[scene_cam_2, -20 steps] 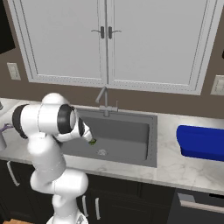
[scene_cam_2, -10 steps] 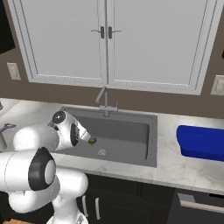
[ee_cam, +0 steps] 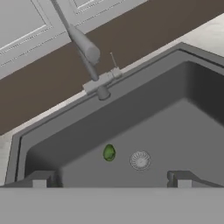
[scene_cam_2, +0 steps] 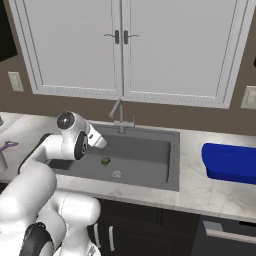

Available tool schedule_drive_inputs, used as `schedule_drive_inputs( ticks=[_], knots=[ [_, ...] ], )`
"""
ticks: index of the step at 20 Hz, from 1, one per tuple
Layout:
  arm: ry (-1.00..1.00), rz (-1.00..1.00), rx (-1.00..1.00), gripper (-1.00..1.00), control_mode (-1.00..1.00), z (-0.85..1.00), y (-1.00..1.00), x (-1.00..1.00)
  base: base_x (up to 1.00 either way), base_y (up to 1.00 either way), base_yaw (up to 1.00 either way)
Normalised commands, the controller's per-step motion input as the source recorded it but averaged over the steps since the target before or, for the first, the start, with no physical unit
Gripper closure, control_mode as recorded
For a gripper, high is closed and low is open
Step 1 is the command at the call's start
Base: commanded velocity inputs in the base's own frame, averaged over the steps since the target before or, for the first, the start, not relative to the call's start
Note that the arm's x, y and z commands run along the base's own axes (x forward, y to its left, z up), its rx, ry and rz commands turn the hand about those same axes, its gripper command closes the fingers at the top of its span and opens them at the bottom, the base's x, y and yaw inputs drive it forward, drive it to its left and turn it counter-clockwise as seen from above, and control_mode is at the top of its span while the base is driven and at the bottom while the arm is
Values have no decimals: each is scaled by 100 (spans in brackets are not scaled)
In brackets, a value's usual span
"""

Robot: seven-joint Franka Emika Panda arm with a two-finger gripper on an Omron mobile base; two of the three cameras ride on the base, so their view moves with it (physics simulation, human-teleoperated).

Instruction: Pick up all produce items and place them in the sink. Turn on the sink faucet to wash them. Then turn the sink off and put them in the tray.

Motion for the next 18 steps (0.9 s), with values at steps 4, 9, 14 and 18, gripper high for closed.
schedule_drive_inputs(
  ticks=[4, 9, 14, 18],
  knots=[
    [-4, 4, 0, -100, -100, 55, -46, -48, 0, 0, 0],
    [-1, 8, 0, -100, -100, 26, -62, -40, 0, 0, 0],
    [0, 13, 2, -100, -100, 6, -73, -16, 0, 0, 0],
    [-4, 16, 3, -100, -100, 2, -65, 0, 0, 0, 0]
  ],
)
